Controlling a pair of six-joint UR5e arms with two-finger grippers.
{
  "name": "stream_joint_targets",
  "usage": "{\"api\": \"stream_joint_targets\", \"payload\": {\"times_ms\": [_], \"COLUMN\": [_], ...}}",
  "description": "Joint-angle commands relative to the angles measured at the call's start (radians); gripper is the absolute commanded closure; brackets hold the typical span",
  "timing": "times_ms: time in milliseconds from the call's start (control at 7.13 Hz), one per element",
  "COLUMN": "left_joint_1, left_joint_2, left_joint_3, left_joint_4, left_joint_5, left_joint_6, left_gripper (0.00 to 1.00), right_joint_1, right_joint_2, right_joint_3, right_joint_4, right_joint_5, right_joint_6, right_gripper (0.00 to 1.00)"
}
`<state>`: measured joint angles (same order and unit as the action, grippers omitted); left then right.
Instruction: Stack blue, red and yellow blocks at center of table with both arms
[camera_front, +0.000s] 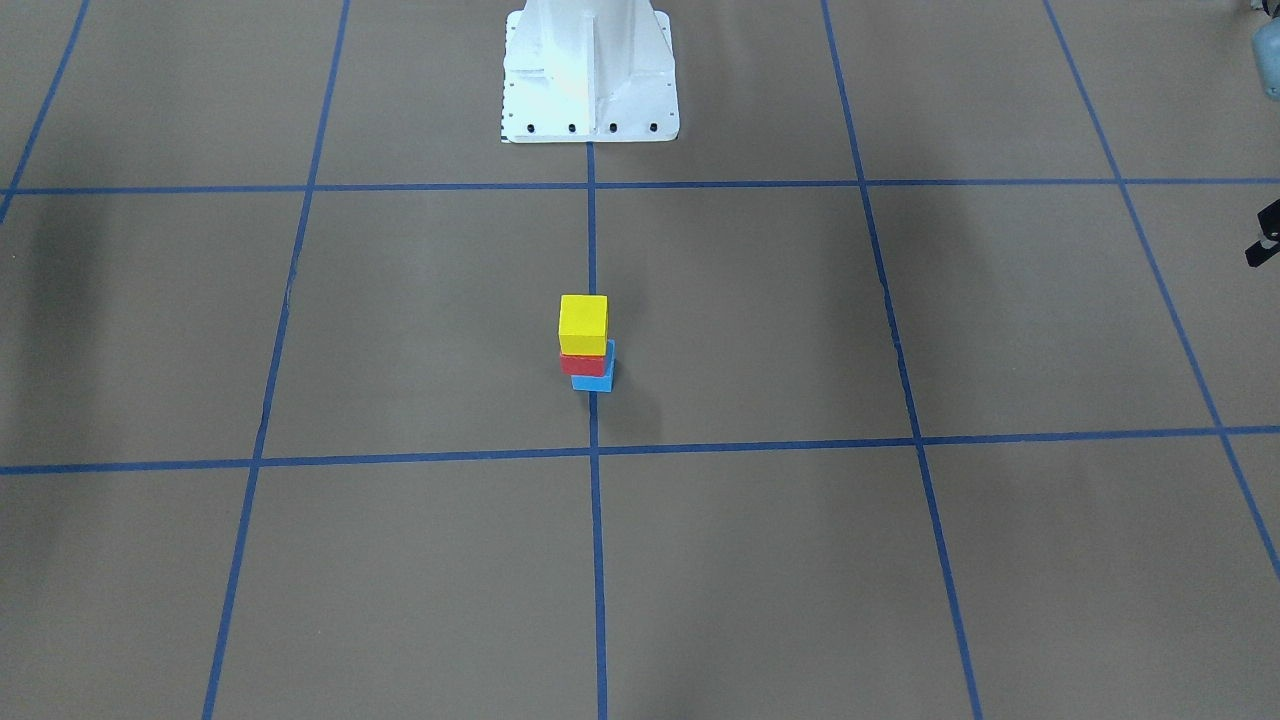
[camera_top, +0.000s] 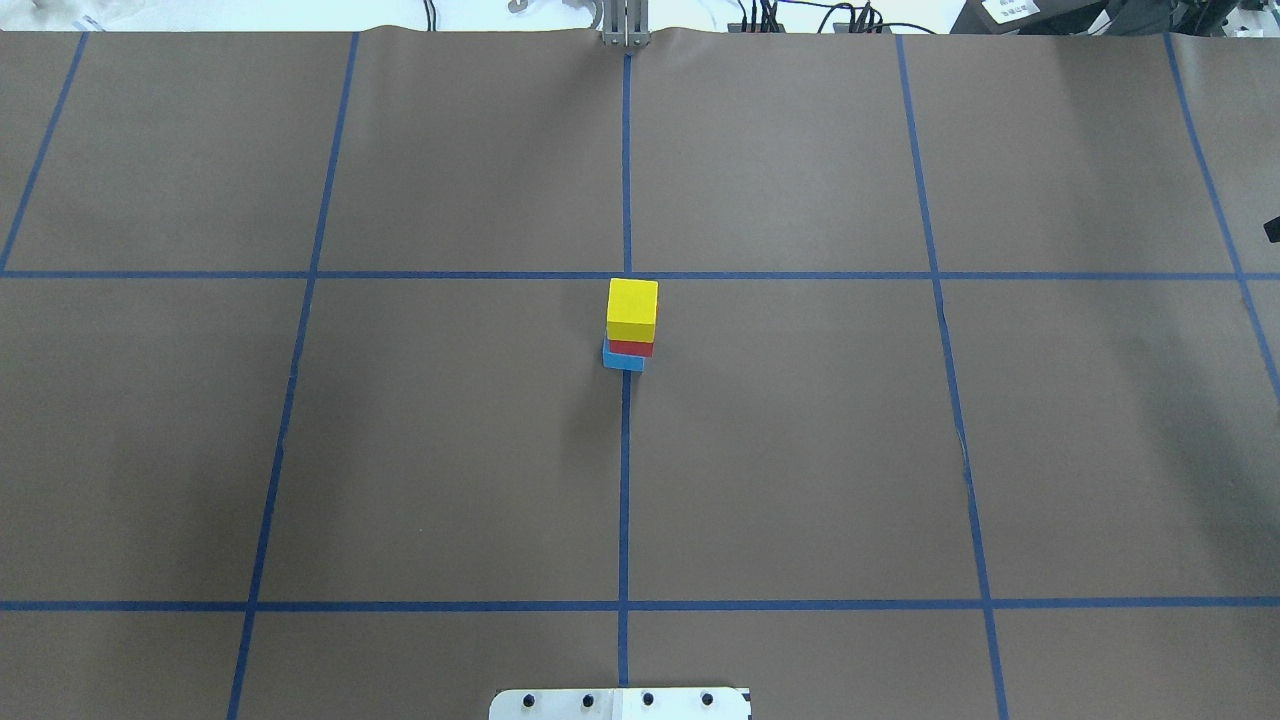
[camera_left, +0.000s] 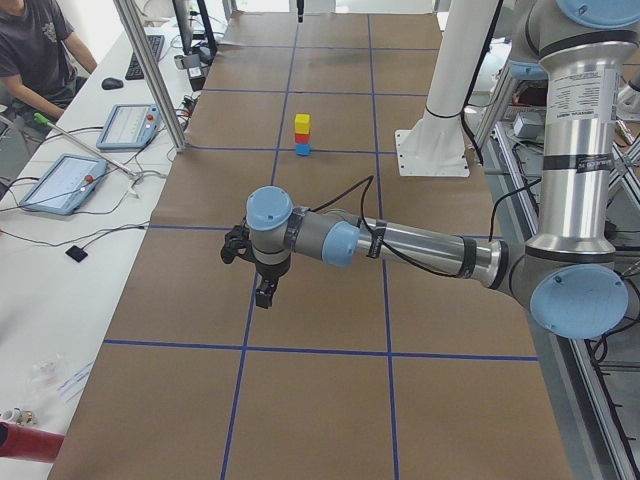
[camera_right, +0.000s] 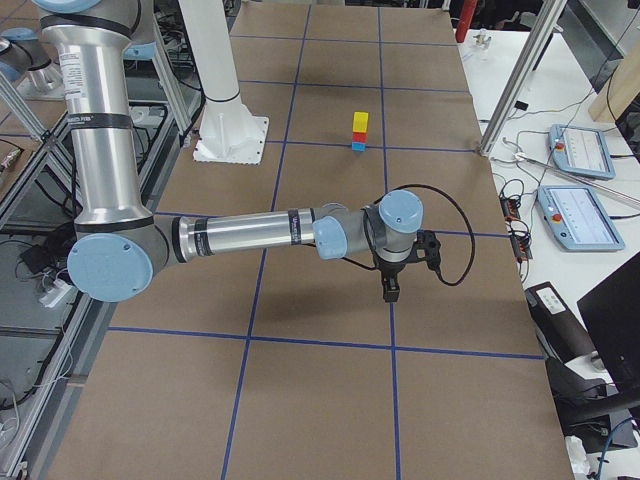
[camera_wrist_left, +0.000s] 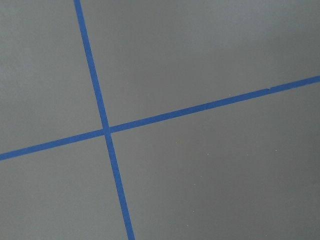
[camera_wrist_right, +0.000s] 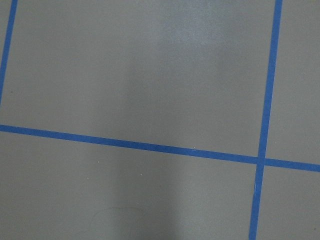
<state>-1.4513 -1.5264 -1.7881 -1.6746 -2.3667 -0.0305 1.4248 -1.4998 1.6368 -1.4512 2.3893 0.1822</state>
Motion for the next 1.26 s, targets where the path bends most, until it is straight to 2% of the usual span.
{"api": "stream_joint_targets", "payload": {"times_ms": [0,140,281,561,1122], "left_joint_1": [-0.004,-0.004,-0.004,-0.044,-0.043], "left_joint_2": [0.075,0.128,0.137,0.129,0.124], "left_joint_3": [-0.046,-0.074,-0.071,-0.051,-0.047], "left_joint_4": [-0.023,-0.027,-0.027,-0.008,-0.011], "left_joint_5": [0.003,0.000,0.000,-0.028,-0.043], "left_joint_6": [0.001,0.001,0.003,-0.002,-0.002], "left_gripper": [0.00,0.00,0.00,0.00,0.00], "right_joint_1": [0.006,0.008,0.008,0.011,0.011], "right_joint_2": [-0.030,-0.043,-0.048,-0.048,-0.079], "right_joint_3": [0.049,0.061,0.064,0.063,0.066], "right_joint_4": [0.003,0.003,0.003,0.005,0.005], "right_joint_5": [-0.010,-0.012,-0.010,-0.013,-0.027], "right_joint_6": [0.014,0.016,0.014,0.011,0.016], "right_gripper": [0.00,0.00,0.00,0.00,0.00]}}
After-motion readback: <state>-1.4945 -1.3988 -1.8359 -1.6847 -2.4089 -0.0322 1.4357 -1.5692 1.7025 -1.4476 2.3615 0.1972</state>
